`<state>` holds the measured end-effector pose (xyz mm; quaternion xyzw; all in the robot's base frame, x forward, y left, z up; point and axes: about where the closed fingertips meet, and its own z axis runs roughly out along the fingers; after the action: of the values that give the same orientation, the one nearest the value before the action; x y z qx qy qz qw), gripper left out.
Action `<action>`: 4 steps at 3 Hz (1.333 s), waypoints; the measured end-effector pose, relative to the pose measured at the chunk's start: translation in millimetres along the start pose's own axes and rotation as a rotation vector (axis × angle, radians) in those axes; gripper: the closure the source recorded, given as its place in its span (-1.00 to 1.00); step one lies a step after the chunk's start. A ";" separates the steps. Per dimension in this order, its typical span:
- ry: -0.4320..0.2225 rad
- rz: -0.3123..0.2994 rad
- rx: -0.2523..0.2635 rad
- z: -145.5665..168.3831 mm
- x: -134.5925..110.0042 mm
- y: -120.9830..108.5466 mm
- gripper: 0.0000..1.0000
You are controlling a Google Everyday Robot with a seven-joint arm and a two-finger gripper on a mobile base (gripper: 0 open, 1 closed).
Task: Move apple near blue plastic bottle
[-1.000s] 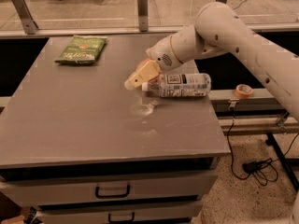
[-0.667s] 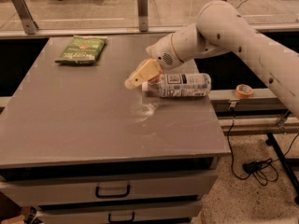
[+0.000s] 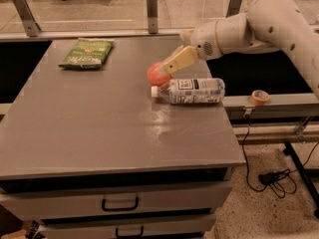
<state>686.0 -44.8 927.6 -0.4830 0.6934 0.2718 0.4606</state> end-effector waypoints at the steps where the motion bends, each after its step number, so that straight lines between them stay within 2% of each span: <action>1: -0.045 0.011 0.049 -30.2 2.1 -26.7 -1.00; 2: -0.110 -0.029 0.154 -86.5 -17.5 -49.0 -1.00; 3: -0.183 -0.107 0.302 -158.7 -52.0 -51.4 -1.00; 4: -0.247 -0.181 0.479 -230.1 -87.6 -34.5 -1.00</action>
Offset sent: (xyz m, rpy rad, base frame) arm 0.0100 -0.1667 0.1279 0.1113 -0.2952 -0.2469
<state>640.8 -210.5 1107.3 -0.3833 0.6307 0.1148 0.6650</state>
